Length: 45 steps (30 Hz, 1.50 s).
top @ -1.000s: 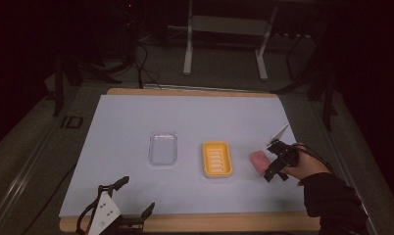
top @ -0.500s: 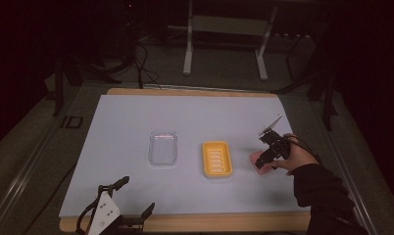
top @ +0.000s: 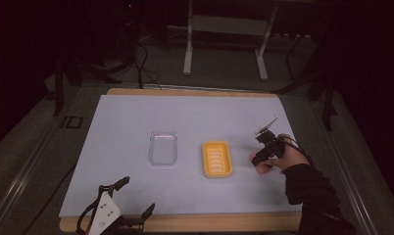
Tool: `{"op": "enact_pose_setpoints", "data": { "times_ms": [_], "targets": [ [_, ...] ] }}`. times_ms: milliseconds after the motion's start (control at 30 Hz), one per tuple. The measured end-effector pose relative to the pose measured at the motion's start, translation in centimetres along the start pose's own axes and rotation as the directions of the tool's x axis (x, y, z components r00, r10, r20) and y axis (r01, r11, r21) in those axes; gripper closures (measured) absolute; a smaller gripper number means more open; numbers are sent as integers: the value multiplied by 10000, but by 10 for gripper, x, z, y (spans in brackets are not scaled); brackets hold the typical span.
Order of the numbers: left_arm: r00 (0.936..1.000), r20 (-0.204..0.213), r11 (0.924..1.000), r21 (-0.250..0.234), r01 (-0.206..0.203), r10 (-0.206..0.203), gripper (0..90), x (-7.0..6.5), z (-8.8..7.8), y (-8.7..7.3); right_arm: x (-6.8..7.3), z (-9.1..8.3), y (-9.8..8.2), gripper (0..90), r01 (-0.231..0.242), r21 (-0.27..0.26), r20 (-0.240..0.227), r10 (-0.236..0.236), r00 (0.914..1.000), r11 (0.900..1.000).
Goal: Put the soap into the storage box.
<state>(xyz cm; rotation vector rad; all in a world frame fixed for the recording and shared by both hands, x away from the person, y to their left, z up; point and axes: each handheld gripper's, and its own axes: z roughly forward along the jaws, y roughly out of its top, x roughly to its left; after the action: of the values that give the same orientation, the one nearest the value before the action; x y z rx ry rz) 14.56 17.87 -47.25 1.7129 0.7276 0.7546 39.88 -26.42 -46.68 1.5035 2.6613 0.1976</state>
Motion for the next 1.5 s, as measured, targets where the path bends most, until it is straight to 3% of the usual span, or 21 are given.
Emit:
{"op": "enact_pose_setpoints", "data": {
  "times_ms": [433,867,1067,1167,1500],
  "targets": [
    [10000,0,10000,15,-14,14,19,0,0,0,-4,25,-2,293,-38,474,97,33,9999,9989],
    [10000,30,10000,51,-51,51,19,0,1,0,-2,32,0,352,-214,637,247,199,9995,9977],
    [10000,8,10000,45,-44,44,19,0,1,0,0,32,3,368,-1221,1061,468,1177,9919,9868],
    [10000,2,10000,43,-28,28,19,0,1,0,4,30,5,370,-1204,1195,703,1126,9911,9855],
    [10000,-25,10000,38,-39,39,19,-1,0,0,-4,11,2,372,-2186,740,677,2138,9745,9730]
  ]
}}
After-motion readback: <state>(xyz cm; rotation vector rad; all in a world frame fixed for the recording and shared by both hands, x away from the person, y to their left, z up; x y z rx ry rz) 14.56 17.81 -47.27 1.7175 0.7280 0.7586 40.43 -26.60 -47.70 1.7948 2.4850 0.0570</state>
